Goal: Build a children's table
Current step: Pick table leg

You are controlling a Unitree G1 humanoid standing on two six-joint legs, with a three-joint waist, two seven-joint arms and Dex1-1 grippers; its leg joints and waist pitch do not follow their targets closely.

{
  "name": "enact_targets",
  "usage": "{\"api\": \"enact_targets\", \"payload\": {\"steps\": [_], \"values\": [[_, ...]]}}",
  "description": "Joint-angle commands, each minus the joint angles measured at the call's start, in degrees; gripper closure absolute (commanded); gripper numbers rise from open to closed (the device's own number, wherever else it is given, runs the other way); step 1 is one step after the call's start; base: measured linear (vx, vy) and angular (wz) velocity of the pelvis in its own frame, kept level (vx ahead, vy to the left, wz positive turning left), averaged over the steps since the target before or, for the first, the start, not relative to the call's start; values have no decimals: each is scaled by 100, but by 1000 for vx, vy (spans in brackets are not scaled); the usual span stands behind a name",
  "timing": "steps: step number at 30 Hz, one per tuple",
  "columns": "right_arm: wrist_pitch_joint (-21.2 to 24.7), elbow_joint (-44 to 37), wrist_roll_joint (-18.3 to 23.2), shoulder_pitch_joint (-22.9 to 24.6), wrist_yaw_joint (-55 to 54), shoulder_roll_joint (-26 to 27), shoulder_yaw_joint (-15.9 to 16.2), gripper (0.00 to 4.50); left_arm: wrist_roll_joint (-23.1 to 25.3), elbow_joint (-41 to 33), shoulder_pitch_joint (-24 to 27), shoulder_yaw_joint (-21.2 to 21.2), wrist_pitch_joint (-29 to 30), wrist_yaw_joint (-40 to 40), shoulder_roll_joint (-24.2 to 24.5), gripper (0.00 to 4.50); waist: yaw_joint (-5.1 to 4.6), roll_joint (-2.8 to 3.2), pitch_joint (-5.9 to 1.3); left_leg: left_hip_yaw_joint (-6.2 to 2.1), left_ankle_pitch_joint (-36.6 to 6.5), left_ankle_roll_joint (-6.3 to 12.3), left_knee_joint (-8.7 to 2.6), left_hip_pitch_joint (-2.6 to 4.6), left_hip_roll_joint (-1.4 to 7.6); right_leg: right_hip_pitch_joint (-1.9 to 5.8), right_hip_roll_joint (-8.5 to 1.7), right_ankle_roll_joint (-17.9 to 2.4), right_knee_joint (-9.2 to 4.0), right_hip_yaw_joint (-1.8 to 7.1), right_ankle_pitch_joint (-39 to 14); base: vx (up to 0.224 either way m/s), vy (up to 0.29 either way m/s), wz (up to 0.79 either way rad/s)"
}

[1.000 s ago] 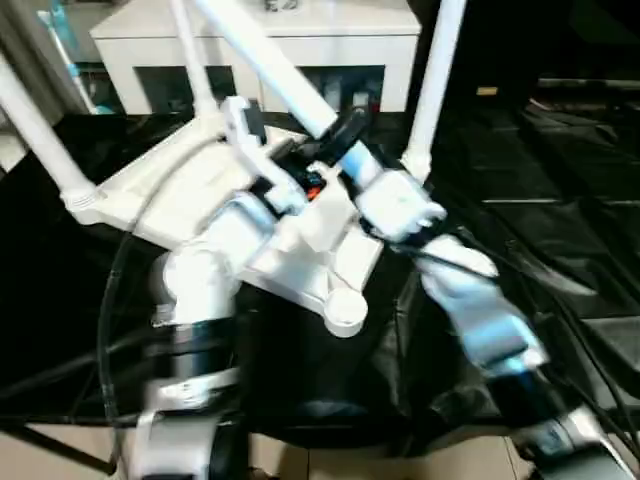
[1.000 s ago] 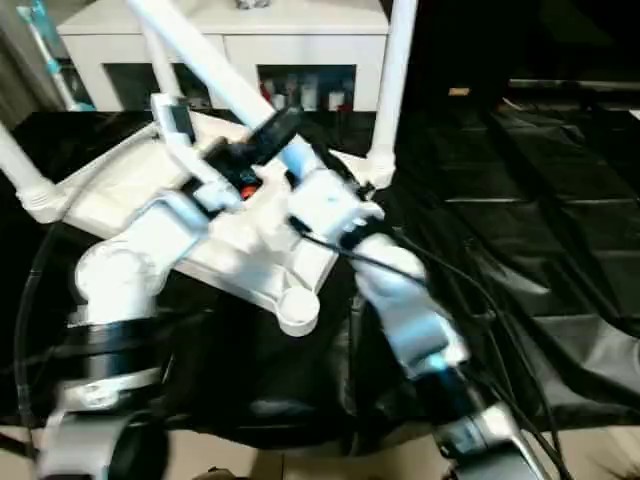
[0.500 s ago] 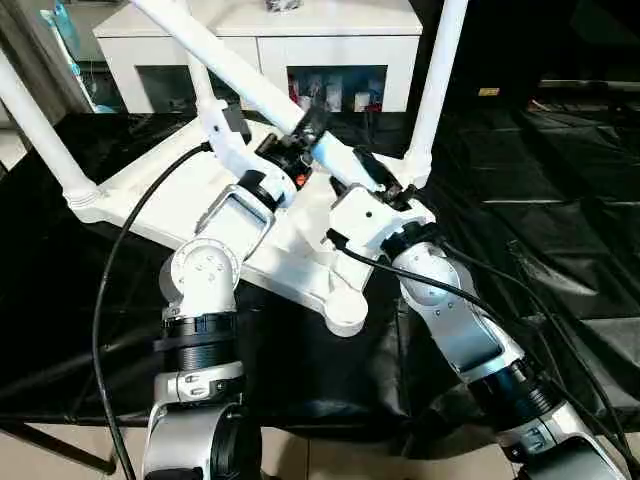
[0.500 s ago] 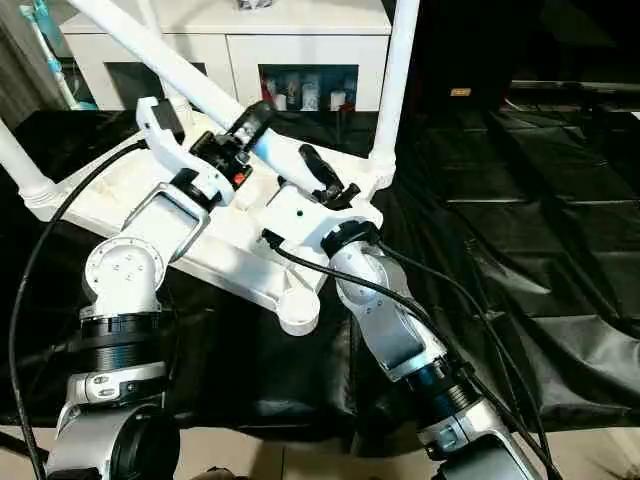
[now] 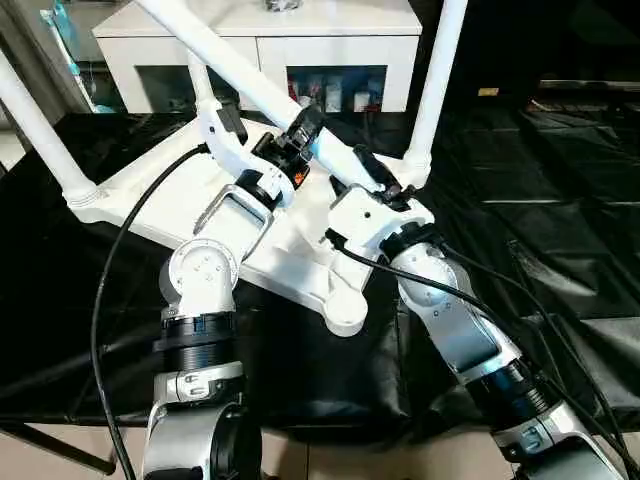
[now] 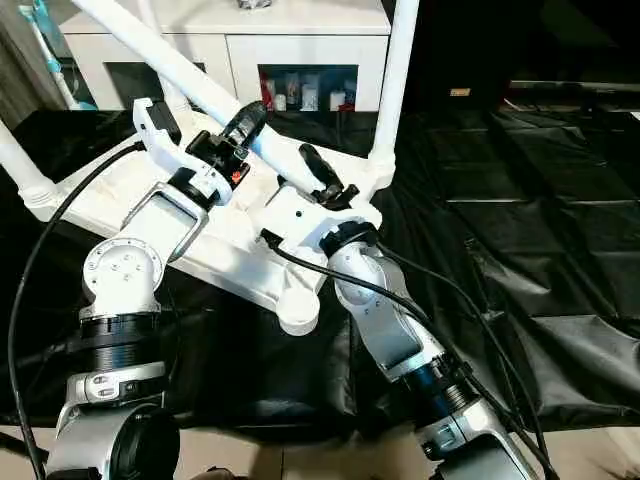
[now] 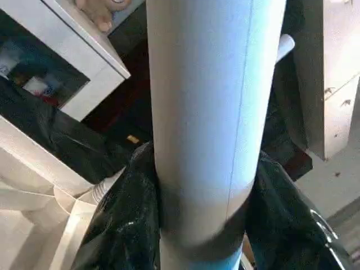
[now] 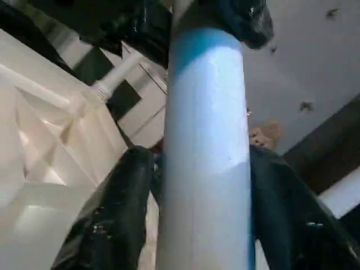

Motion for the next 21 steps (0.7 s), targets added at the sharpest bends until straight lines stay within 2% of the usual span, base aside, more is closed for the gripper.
{"api": "enact_targets", "payload": {"steps": [1,2,3,5,7,9,10,11,12,14,16,17,19,21], "values": [[40,-5,521,10,359,144,-173,163,211,-37,-10,-298,-58,-288,178,273,5,-66,-447,-67,-729,473,-365,93,151,336,-206,-1205,-335,224,-116,0,0,0],[40,-5,521,10,359,144,-173,157,211,-37,-10,-298,-58,-288,178,273,11,-63,-445,-70,-741,488,-368,93,151,336,-214,-1208,-339,222,-133,0,0,0],[5,-106,1082,54,827,190,-277,154,382,-24,0,-473,-85,-541,408,273,13,-66,-446,-67,-761,504,-371,97,152,340,-213,-1219,-341,220,-146,0,0,0],[126,-316,1816,146,1493,232,-383,153,472,-27,6,-610,-57,-825,645,273,8,-51,-443,-83,-748,516,-379,88,177,343,-216,-1231,-324,220,-114,0,0,0],[602,-623,2715,261,2435,157,-545,152,457,-26,-27,-724,54,-1324,1019,273,13,-63,-452,-82,-671,586,-374,96,187,351,-220,-1330,-305,227,76,0,0,0],[1142,-829,3274,318,3096,-19,-684,152,397,-16,-76,-800,192,-1788,1349,273,32,-63,-449,-82,-676,633,-372,102,175,368,-216,-1403,-294,227,59,0,0,0],[1360,-886,3442,328,3272,-76,-747,152,372,-13,-93,-824,244,-1944,1453,273,38,-42,-449,-91,-659,632,-378,110,188,361,-218,-1437,-284,227,36,0,0,0],[1656,-924,3685,307,3491,-168,-866,152,316,-28,-122,-875,333,-2218,1615,273,32,-67,-443,-84,-634,608,-381,110,196,354,-216,-1457,-291,228,37,0,0,0],[1840,-943,3848,291,3633,-230,-945,152,280,-39,-141,-912,392,-2403,1722,273,36,-56,-445,-84,-634,582,-379,114,188,354,-224,-1491,-285,226,15,0,0,0],[2271,-902,4189,191,4062,-497,-1077,152,124,-102,-203,-1007,631,-2904,2005,273,47,-78,-440,-70,-680,454,-381,116,186,346,-240,-1560,-296,232,-131,0,0,0],[2440,-884,4326,151,4283,-643,-1104,152,49,-137,-227,-1056,739,-3125,2125,273,77,-64,-431,-60,-752,382,-382,133,187,331,-248,-1555,-301,239,-320,0,0,0],[2535,-867,4515,118,4709,-892,-1098,152,-50,-172,-265,-1186,953,-3462,2326,273,90,-101,-432,-50,-774,336,-384,124,183,342,-252,-1533,-308,240,-394,0,0,0],[2505,-832,4587,101,5005,-1056,-1075,152,-128,-202,-300,-1269,1119,-3670,2442,273,116,-118,-430,-54,-789,304,-386,125,194,334,-257,-1479,-300,243,-486,0,0,0],[2660,-803,4701,60,5157,-1125,-1132,152,-141,-247,-324,-1369,1181,-3932,2547,273,148,-104,-425,-52,-781,292,-384,131,190,326,-268,-1452,-309,250,-612,0,0,0]]}}
